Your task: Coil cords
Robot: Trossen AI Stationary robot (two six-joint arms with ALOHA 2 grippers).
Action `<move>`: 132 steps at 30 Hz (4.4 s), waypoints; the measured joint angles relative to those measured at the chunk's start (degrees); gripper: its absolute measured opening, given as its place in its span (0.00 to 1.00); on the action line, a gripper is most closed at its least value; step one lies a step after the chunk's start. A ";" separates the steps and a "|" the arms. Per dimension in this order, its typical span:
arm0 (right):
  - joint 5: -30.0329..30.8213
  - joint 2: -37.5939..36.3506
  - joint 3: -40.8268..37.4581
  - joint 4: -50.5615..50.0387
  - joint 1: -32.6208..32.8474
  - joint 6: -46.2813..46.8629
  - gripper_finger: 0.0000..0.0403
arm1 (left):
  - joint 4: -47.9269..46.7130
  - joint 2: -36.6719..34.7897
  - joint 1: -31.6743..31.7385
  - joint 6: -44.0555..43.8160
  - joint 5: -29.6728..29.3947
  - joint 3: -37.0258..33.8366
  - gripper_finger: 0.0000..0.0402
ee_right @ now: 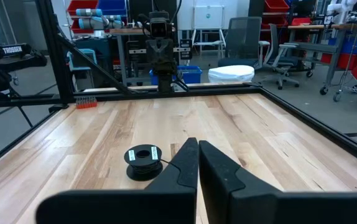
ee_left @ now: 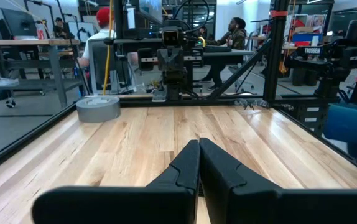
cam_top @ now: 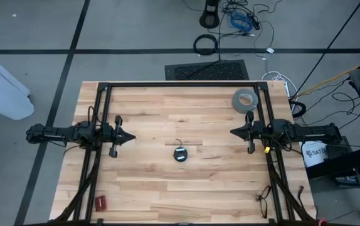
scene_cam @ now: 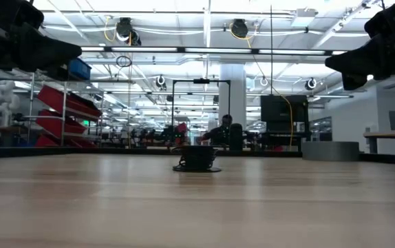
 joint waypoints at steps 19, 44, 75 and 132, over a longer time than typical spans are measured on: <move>0.02 0.00 -0.02 0.02 0.00 0.00 0.00 | -0.01 0.00 0.00 0.00 0.00 -0.01 0.05; 0.02 0.00 0.00 0.00 0.02 0.00 0.00 | 0.00 0.00 0.00 0.00 0.00 -0.01 0.05; 0.02 0.00 -0.01 0.00 0.02 -0.02 0.00 | 0.00 0.00 0.00 0.00 0.00 0.01 0.05; 0.00 0.09 0.02 11.82 -0.11 -4.49 0.00 | 0.00 0.00 -0.02 0.00 0.00 0.00 0.05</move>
